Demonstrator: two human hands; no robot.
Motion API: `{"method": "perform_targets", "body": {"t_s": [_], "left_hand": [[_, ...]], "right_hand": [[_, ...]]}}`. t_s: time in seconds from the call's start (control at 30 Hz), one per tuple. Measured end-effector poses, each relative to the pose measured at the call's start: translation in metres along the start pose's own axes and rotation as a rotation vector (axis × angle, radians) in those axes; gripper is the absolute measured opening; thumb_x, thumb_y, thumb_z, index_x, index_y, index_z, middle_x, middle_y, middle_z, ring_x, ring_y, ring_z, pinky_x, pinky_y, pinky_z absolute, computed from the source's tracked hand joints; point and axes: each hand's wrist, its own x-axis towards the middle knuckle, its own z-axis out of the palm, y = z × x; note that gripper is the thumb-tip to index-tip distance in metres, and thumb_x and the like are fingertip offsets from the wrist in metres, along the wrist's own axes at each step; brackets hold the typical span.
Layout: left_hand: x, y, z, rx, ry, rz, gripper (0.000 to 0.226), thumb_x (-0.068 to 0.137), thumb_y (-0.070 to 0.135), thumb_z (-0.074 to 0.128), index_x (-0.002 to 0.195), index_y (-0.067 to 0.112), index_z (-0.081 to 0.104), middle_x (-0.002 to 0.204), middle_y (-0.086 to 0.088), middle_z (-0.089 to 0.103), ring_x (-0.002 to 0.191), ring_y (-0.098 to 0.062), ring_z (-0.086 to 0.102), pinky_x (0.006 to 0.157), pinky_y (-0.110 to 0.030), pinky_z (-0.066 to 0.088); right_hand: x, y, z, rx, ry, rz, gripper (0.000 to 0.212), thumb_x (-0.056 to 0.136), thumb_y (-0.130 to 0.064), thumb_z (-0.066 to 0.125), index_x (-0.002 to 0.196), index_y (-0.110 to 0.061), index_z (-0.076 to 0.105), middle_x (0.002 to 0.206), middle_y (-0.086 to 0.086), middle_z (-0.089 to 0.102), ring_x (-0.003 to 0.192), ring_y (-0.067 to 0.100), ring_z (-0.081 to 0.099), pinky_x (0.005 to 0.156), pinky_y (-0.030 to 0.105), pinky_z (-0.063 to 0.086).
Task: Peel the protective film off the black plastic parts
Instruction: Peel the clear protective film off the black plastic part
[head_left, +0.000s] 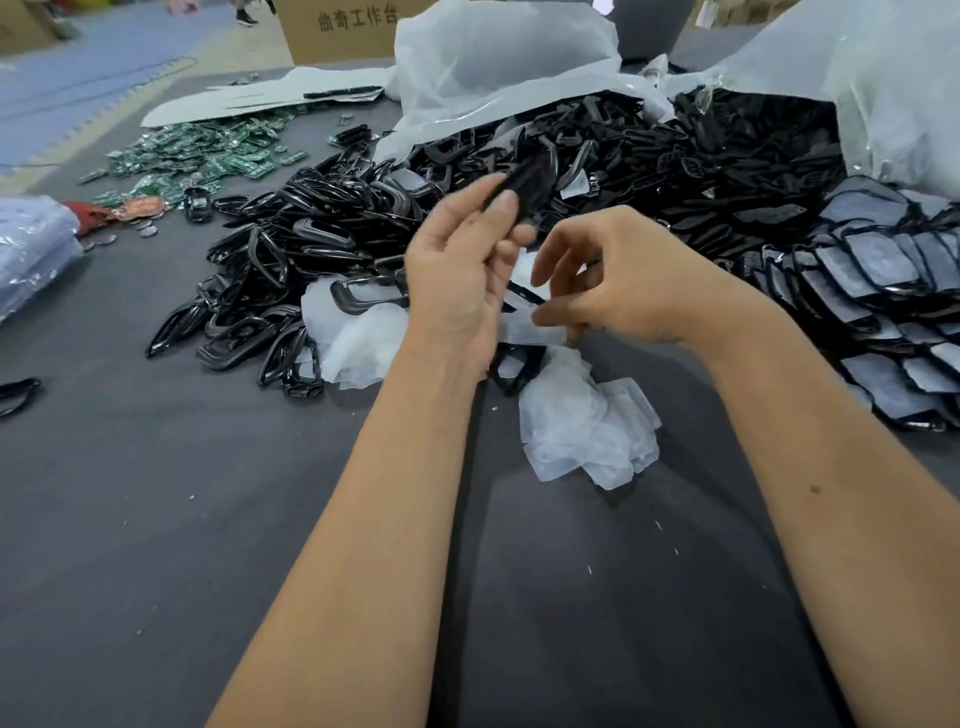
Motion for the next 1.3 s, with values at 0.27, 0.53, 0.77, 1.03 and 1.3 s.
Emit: {"method": "perform_targets", "body": {"t_s": [0.27,0.53,0.77,1.03,1.3], "left_hand": [[-0.005,-0.027,0.002,0.426,0.11,0.063,0.015,0.091,-0.007,0.069,0.096,0.007,0.07,0.055,0.008,0.064,0.05,-0.007,0.061,0.052,-0.02,0.05],[0.005,-0.011,-0.013,0.661,0.211,0.434,0.011,0.09,-0.003,0.07,0.097,0.006,0.071,0.093,-0.018,0.073,0.057,-0.018,0.071,0.062,-0.038,0.06],[0.012,-0.013,-0.018,0.583,0.2,0.28,0.013,0.089,-0.006,0.069,0.097,0.005,0.073,0.083,-0.013,0.068,0.058,-0.018,0.07,0.058,-0.025,0.054],[0.011,-0.012,-0.019,0.587,0.11,0.181,0.021,0.089,-0.008,0.065,0.096,0.009,0.074,0.081,-0.012,0.069,0.058,-0.017,0.07,0.058,-0.021,0.052],[0.006,-0.015,-0.018,0.643,-0.033,0.173,0.026,0.085,-0.006,0.065,0.098,0.014,0.076,0.088,-0.013,0.073,0.063,-0.018,0.072,0.059,-0.019,0.053]], "right_hand": [[-0.015,0.021,-0.015,0.32,-0.11,0.022,0.019,0.092,0.0,0.072,0.105,-0.013,0.079,0.077,0.002,0.073,0.063,0.009,0.062,0.056,0.017,0.051],[0.0,0.011,0.018,0.925,0.223,0.05,0.018,0.097,0.005,0.06,0.088,-0.007,0.068,0.068,0.002,0.063,0.06,0.015,0.061,0.051,0.019,0.046],[0.007,0.012,0.031,1.002,0.284,0.101,0.018,0.096,0.003,0.063,0.083,-0.01,0.064,0.065,0.002,0.062,0.056,0.015,0.057,0.043,0.02,0.039],[0.002,0.015,0.028,1.143,0.262,0.075,0.025,0.096,-0.005,0.054,0.074,-0.017,0.05,0.08,0.003,0.068,0.064,0.017,0.06,0.047,0.021,0.036],[0.0,0.02,0.025,1.207,0.299,-0.013,0.025,0.091,-0.009,0.059,0.074,-0.015,0.042,0.078,0.001,0.069,0.053,0.009,0.042,0.042,0.019,0.03]]}}
